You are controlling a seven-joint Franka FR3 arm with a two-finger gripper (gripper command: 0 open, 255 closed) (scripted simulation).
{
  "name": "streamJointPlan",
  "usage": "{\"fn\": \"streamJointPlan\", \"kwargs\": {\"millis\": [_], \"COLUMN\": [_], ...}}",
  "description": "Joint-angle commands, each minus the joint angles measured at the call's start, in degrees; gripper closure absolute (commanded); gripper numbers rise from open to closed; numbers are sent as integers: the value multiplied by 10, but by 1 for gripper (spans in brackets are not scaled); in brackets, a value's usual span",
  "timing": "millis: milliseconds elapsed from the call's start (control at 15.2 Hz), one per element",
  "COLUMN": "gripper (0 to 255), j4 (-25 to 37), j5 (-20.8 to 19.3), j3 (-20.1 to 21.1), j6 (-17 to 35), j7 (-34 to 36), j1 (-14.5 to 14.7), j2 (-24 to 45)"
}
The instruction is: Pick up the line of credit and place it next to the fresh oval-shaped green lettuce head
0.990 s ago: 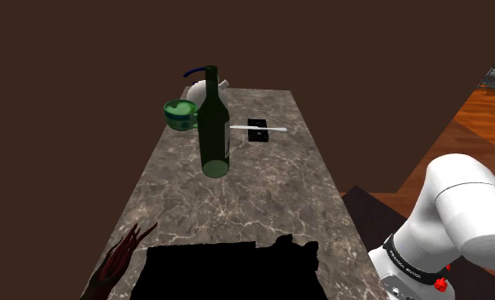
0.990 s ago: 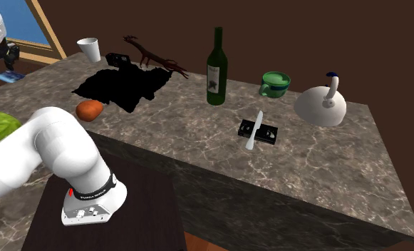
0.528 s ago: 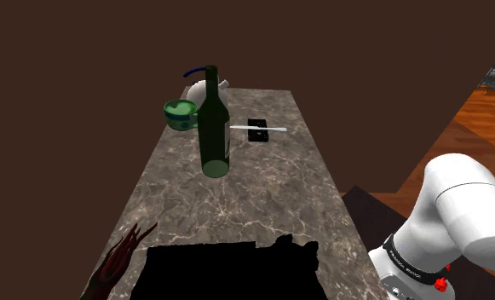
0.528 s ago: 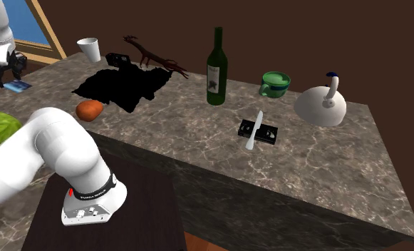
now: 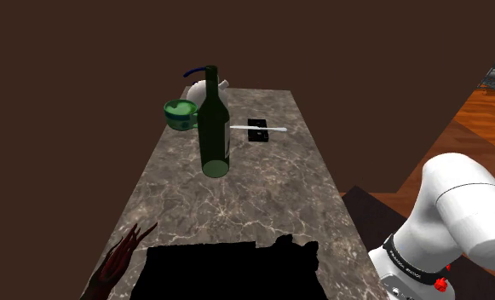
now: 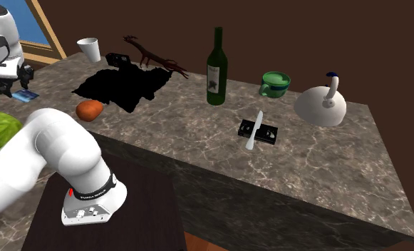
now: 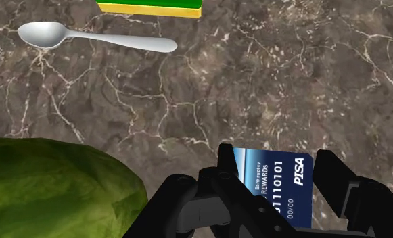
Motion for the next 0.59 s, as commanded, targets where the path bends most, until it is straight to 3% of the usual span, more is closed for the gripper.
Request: {"fn": "streamJointPlan", "kwargs": {"millis": [0, 528], "gripper": [255, 255], "j4": [-11, -52], "j5": [15, 78], "j3": [17, 92], "j6": [6, 31], "j7": [0, 0], "j1": [9, 47], "j2": [-8, -31]}}
